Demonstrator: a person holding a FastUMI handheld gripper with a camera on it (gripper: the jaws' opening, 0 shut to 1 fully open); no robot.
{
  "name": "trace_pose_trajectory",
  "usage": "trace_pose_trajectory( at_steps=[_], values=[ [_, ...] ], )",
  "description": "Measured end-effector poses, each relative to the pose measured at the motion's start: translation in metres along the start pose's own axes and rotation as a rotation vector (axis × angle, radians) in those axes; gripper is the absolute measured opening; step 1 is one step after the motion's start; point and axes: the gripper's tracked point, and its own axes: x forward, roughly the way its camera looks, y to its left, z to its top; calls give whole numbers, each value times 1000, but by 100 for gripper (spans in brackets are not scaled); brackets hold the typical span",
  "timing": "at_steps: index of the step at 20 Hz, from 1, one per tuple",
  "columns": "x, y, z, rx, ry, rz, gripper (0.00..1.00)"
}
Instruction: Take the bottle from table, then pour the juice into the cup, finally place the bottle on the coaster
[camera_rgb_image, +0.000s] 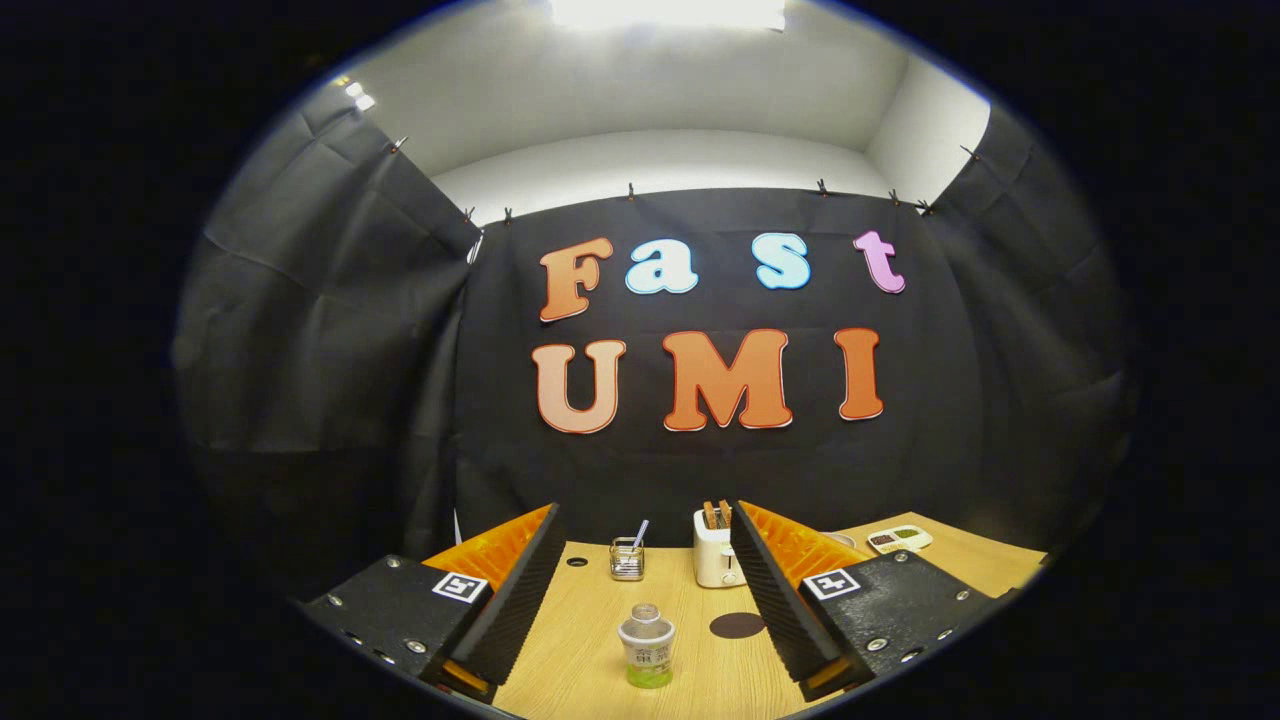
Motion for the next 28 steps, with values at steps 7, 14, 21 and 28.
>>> trace_pose_trajectory(
  at_steps=[7,14,21,28],
  values=[
    [17,-4,-54,-22,59,-20,99],
    [31,-1,-117,-30,100,-12,99],
    [40,7,-189,-1,177,54,99],
    [55,10,-263,-139,347,75,97]
  ],
)
